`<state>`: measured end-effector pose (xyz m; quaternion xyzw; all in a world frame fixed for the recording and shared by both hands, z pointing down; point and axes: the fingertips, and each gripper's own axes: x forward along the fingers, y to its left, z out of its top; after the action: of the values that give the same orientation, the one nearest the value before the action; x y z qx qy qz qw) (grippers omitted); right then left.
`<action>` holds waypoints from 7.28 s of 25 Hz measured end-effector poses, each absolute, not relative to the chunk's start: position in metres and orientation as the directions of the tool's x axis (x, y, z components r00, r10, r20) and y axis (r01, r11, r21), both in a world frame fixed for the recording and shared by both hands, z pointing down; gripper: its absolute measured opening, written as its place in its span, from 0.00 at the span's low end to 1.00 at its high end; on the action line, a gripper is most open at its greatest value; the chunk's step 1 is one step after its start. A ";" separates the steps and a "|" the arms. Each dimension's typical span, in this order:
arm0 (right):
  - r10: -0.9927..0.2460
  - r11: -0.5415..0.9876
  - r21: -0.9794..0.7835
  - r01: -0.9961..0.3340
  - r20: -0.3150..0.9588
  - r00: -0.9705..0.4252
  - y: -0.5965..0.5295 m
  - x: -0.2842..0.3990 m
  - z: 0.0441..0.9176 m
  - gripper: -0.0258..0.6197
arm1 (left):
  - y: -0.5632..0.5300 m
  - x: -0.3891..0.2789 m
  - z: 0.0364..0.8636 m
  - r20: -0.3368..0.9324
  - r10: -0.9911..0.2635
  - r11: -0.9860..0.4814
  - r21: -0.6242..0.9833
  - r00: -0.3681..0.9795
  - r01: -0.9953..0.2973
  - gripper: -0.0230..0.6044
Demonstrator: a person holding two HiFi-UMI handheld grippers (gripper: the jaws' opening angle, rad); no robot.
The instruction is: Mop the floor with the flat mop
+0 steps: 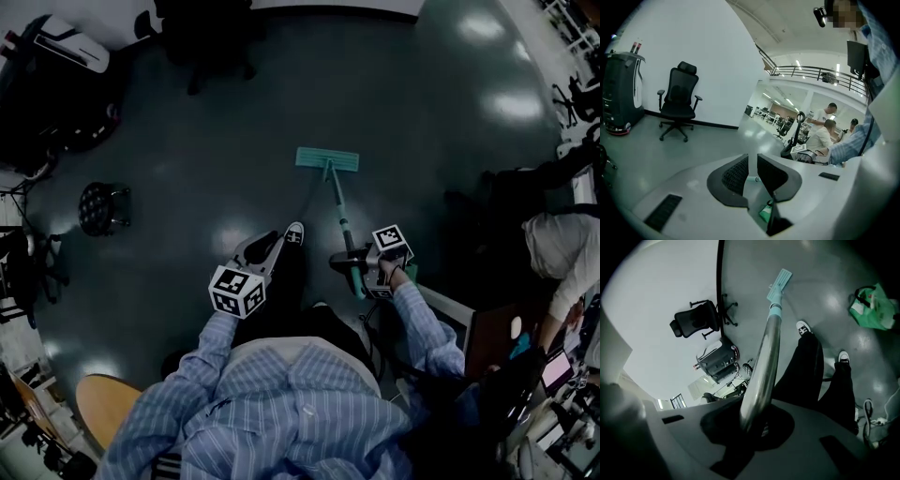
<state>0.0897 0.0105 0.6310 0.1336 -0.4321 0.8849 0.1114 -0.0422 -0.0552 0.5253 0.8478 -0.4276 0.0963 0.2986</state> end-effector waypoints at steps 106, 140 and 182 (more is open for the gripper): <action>0.183 -0.618 -0.645 -0.449 0.437 -0.880 0.353 0.169 0.643 0.09 | 0.146 -0.033 0.523 0.414 -0.649 -0.514 0.380 0.638 -0.769 0.13; 0.271 -0.555 -0.669 -0.494 0.415 -0.868 0.335 0.178 0.637 0.09 | 0.129 0.000 0.540 0.431 -0.595 -0.557 0.388 0.678 -0.735 0.13; 0.099 -0.486 -0.669 -0.563 0.597 -0.796 -0.475 0.044 0.762 0.09 | -0.250 -0.147 0.653 0.549 -0.632 -0.283 0.494 0.548 -0.822 0.13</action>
<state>0.0440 -0.4753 0.7618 0.2488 -0.4657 0.8252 0.2006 -0.1467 -0.2501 0.6532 0.7914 -0.4592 0.1238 0.3841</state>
